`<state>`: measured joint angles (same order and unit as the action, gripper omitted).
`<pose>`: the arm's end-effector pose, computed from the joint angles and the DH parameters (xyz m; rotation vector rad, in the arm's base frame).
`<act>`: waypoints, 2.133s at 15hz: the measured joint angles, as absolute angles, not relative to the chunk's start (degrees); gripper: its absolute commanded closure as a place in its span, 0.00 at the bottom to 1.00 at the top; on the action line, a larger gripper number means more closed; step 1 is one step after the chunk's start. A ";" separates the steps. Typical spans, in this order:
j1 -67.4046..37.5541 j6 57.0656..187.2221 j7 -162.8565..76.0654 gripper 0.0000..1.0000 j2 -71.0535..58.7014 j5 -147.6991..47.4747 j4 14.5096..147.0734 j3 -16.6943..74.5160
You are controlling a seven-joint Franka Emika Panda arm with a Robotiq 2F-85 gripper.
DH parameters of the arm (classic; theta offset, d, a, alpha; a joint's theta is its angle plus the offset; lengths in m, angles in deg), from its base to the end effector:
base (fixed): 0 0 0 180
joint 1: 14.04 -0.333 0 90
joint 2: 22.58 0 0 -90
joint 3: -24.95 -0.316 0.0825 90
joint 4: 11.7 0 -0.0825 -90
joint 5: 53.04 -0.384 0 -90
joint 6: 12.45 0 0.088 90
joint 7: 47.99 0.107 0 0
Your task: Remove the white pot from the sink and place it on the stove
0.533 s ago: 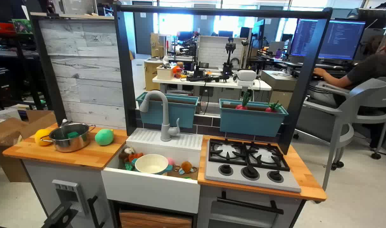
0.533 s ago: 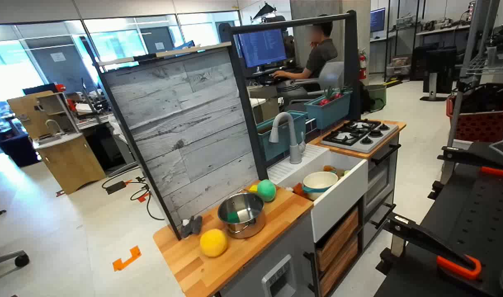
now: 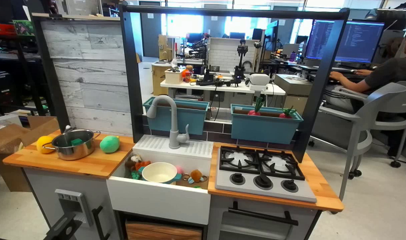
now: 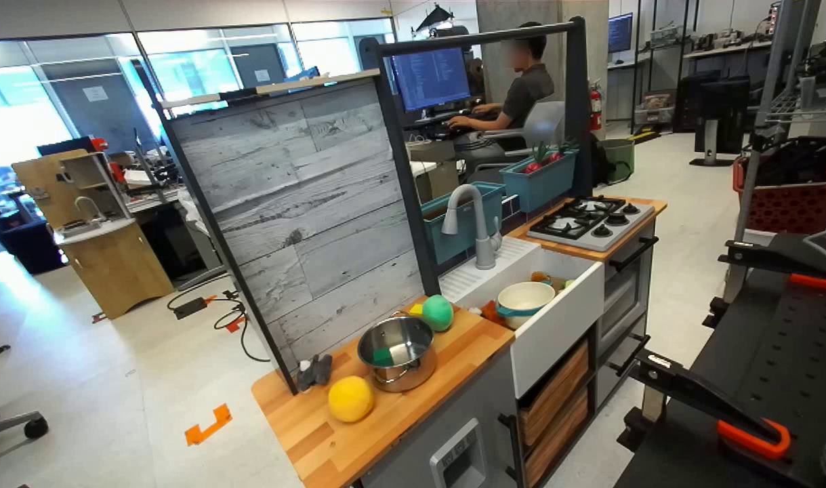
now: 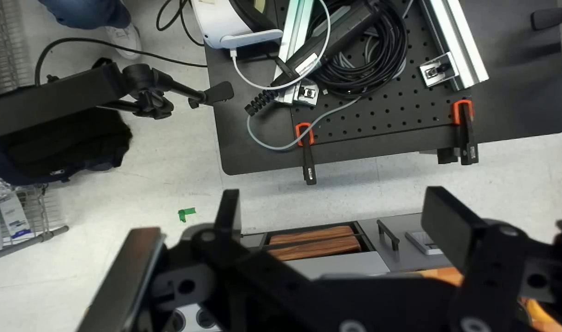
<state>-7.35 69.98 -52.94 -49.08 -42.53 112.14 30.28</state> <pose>0.3686 -0.1063 0.5595 3.0040 -0.1630 -0.4224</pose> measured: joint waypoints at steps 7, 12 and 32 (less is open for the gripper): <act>-7.35 69.98 -52.94 0.00 -49.08 -42.53 112.14 30.28; -7.35 69.98 -52.94 0.00 -49.08 -42.53 112.14 30.28; -5.44 107.26 -78.18 0.00 -17.75 -33.61 104.22 37.22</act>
<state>-5.44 107.26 -78.18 -17.75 -33.61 104.22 37.22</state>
